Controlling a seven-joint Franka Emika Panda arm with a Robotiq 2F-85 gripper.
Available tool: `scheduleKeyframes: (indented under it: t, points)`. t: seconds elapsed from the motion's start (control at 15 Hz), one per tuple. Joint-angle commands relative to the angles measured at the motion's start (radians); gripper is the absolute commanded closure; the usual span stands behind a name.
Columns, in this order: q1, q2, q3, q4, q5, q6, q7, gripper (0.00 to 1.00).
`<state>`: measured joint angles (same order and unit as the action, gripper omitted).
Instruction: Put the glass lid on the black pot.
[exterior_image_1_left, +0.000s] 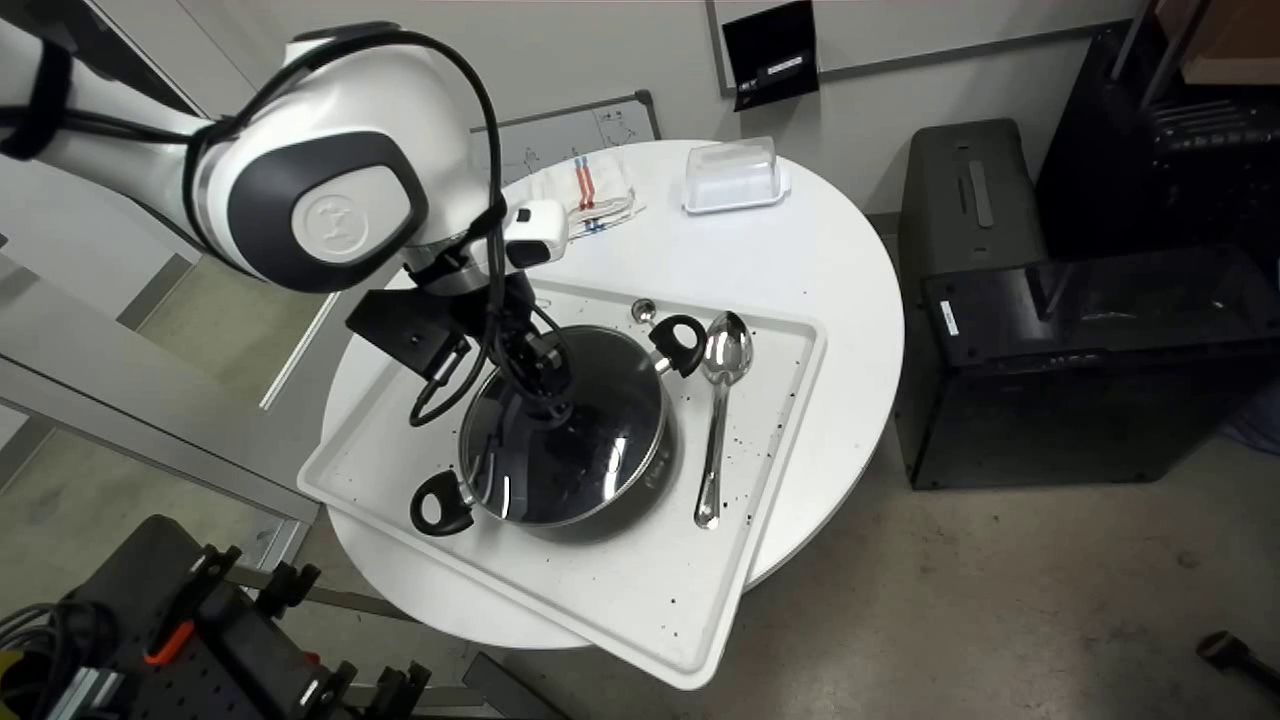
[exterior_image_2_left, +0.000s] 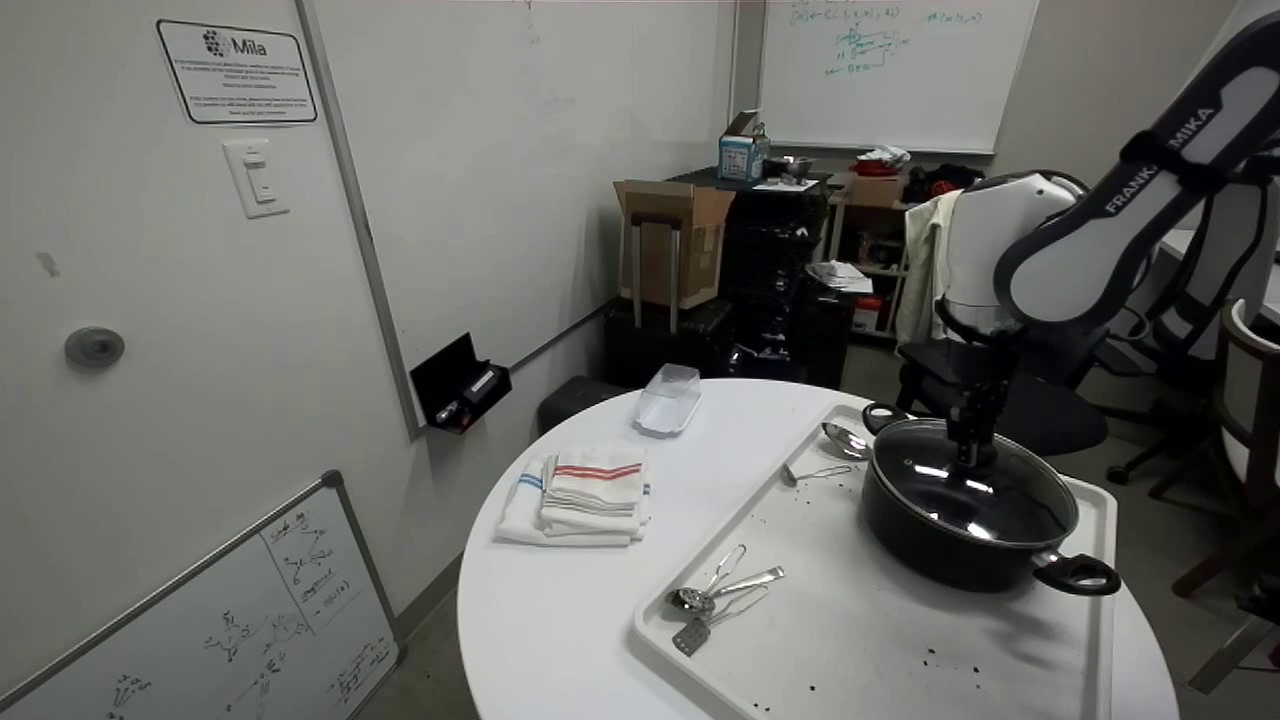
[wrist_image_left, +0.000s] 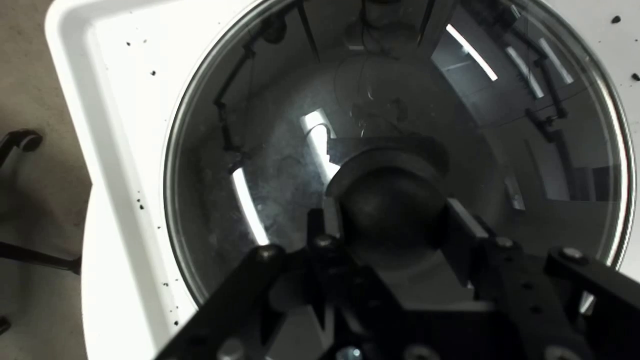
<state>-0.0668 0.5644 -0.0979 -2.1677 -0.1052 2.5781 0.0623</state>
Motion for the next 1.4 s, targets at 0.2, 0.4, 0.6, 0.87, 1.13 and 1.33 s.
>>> scheduleKeyframes:
  t: [0.2,0.4,0.6,0.87,1.13,1.33]
  points:
    - [-0.003,-0.007,-0.002,0.0,0.021,-0.001,-0.004,0.75]
    - [-0.003,0.001,0.005,0.001,0.023,0.004,-0.01,0.75]
    - [-0.004,0.011,0.007,0.005,0.026,0.008,-0.008,0.75]
    - [-0.007,0.016,0.008,0.005,0.028,0.013,-0.013,0.75]
    - [-0.005,0.003,0.007,-0.004,0.026,0.021,-0.011,0.24]
    - [-0.002,-0.026,0.01,-0.024,0.022,0.026,-0.017,0.03]
